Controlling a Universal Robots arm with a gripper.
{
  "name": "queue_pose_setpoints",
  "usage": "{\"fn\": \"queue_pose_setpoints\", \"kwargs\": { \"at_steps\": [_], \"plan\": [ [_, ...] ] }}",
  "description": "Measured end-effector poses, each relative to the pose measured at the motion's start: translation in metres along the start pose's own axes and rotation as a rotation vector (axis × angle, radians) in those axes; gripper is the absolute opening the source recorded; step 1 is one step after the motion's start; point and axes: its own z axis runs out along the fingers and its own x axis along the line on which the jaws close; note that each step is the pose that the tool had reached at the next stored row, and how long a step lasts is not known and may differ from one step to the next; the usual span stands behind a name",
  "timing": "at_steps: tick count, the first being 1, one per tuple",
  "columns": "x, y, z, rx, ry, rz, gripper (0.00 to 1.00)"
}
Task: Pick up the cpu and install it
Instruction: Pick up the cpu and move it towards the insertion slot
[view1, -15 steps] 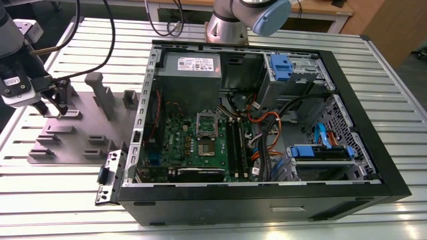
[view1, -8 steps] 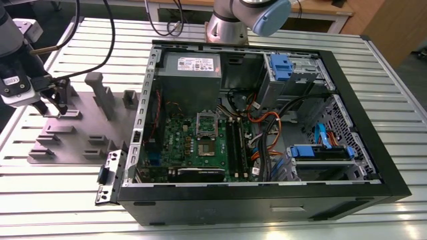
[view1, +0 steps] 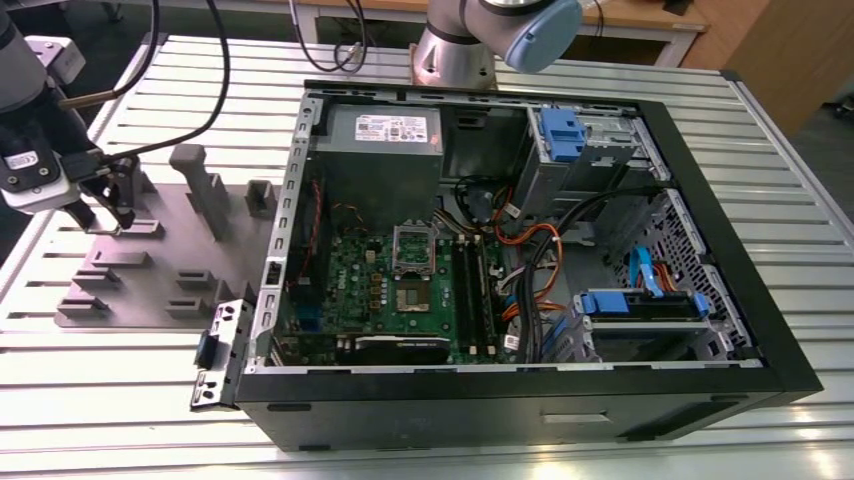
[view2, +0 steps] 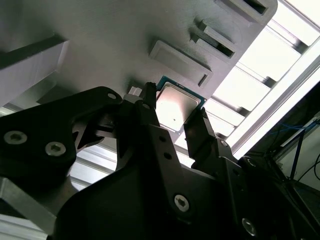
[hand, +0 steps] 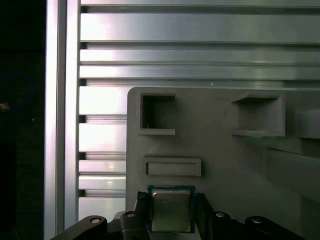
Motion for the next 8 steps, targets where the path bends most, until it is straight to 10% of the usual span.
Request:
{"fn": "queue_pose_setpoints", "kwargs": {
  "at_steps": [8],
  "plan": [
    [0.0000,0.0001,-0.0024,0.0105,-0.0003,0.000,0.47]
  ]
}}
